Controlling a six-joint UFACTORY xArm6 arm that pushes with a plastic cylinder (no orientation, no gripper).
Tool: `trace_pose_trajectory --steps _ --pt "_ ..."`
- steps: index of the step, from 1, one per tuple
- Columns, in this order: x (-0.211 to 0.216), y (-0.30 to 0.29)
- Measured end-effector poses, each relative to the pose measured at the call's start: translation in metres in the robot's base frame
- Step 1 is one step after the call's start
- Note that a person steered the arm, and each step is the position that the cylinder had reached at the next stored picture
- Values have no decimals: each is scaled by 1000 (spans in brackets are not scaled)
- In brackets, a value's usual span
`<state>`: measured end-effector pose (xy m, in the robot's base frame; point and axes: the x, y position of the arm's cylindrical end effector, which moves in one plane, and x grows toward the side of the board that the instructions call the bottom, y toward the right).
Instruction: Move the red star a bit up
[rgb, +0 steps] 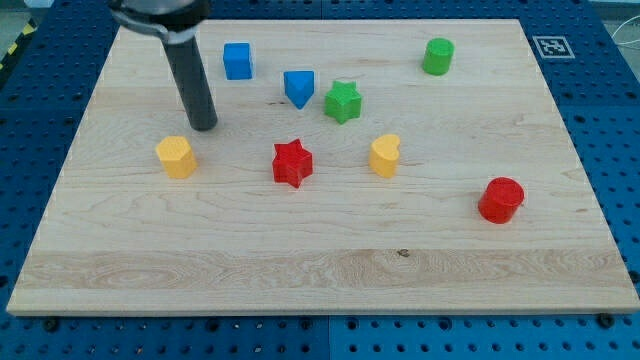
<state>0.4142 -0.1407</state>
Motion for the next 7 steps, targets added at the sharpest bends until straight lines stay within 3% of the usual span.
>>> trace_pose_trajectory --steps 2,3,7 --pt "103 27" --pt "115 53" --pt "62 67"
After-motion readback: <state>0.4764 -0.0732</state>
